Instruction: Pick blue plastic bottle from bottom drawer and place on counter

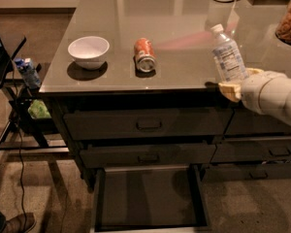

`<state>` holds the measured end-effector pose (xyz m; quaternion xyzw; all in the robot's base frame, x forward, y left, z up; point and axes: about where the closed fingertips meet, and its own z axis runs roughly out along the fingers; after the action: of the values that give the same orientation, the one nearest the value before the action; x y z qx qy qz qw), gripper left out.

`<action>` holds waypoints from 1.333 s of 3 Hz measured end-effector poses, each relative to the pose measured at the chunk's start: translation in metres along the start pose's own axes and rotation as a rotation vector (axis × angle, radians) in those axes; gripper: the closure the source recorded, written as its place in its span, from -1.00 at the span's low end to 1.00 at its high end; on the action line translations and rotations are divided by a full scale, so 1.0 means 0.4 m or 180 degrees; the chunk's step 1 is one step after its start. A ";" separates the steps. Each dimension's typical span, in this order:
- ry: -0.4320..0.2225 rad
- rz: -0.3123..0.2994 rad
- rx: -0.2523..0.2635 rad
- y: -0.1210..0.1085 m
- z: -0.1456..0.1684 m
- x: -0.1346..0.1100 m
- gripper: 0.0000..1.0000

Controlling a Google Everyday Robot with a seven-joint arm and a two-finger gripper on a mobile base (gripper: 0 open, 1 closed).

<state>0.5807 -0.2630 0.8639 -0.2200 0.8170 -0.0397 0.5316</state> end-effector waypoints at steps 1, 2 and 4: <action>-0.0009 -0.0135 -0.0130 0.003 0.057 -0.067 1.00; -0.0009 -0.0151 -0.0139 0.002 0.065 -0.073 1.00; 0.0118 -0.0208 -0.0330 -0.049 0.100 -0.141 1.00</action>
Offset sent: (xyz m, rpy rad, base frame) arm 0.0259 0.0139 0.0110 -0.0204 0.0064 0.0477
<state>0.6412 -0.2513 0.9005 -0.2730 0.8201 -0.0186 0.5026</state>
